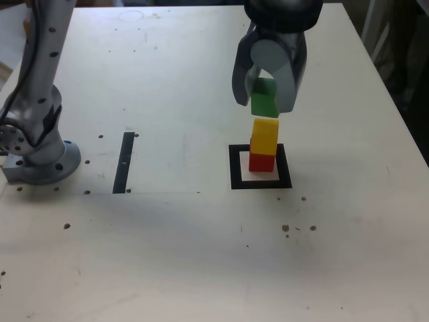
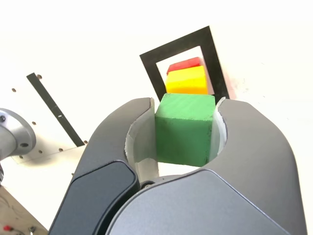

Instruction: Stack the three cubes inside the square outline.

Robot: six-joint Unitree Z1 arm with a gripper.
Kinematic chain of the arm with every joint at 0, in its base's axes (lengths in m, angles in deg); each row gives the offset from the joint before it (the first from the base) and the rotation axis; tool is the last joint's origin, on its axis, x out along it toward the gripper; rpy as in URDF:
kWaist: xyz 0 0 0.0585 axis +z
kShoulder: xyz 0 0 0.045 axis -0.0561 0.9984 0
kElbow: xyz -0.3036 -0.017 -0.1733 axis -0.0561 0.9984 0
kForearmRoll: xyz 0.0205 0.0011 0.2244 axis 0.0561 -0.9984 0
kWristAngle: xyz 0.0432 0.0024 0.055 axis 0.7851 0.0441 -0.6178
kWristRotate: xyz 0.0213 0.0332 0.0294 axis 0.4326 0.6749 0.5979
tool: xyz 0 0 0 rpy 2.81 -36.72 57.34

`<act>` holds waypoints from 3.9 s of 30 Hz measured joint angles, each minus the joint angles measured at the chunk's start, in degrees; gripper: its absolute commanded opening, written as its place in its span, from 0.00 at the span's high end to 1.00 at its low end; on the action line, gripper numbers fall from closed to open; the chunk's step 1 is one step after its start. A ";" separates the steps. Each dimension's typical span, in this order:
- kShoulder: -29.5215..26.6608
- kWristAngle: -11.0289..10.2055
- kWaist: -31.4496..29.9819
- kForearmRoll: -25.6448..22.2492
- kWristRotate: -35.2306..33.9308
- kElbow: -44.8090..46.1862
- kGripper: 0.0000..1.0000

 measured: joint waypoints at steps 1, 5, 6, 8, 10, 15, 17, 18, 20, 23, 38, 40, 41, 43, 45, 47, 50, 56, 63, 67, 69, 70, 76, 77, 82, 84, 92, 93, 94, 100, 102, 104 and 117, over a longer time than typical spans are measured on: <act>0.00 -0.01 0.04 0.00 -0.22 0.07 0.92; 0.00 0.02 0.11 0.00 -0.84 0.46 0.92; 0.00 0.14 0.11 0.00 -0.98 0.61 0.92; 0.00 0.65 0.11 0.00 -1.21 1.07 0.92; 0.00 1.14 0.11 0.00 -1.34 1.61 0.92; 0.27 1.46 0.11 0.01 -1.40 1.93 0.92; 0.66 1.47 0.11 0.01 -1.38 1.93 0.92; 0.92 1.48 0.11 0.01 -1.32 1.92 0.92; 1.20 1.49 0.11 0.03 -1.23 1.91 0.92; 1.51 1.57 0.11 0.03 -0.98 1.71 0.91; 3.49 1.98 0.95 0.11 -0.52 1.59 0.83; 3.58 2.05 1.03 0.11 -0.52 1.59 0.80; 3.64 2.15 1.04 0.11 -0.52 1.59 0.79; 3.81 2.39 1.05 0.11 -0.52 1.59 0.75; 4.05 2.62 1.05 0.17 -0.52 1.58 0.70; 4.20 2.67 1.04 0.18 -0.51 1.51 0.63; 4.21 2.66 1.05 0.18 -0.32 1.28 0.54; 4.21 2.00 1.05 0.18 -0.12 0.81 0.47; 4.21 1.51 1.05 0.18 0.00 0.46 0.24; 4.21 1.67 1.05 0.18 0.00 0.61 0.12; 4.21 1.76 1.05 0.18 0.00 0.64 0.06; 4.21 1.78 1.05 0.18 0.00 0.65 0.03; 3.37 1.80 1.05 0.18 -0.01 1.06 0.01; 2.72 1.80 1.05 0.18 -0.04 1.23 0.01; -2.13 1.80 1.05 0.18 -0.15 2.85 0.01; -4.37 1.82 1.05 0.18 -0.15 4.24 0.01; -14.69 1.86 1.76 0.21 -0.15 13.49 0.01; -16.22 1.85 2.25 0.21 -0.15 15.60 0.01; -17.60 1.85 2.65 0.21 -0.15 17.54 0.01; -26.39 2.49 5.23 3.14 -0.20 29.60 0.01; -29.42 2.86 6.38 5.43 -0.20 33.65 0.01; -32.23 3.29 7.40 7.57 -0.21 37.46 0.01; -37.95 5.00 9.20 21.63 -10.48 63.38 0.01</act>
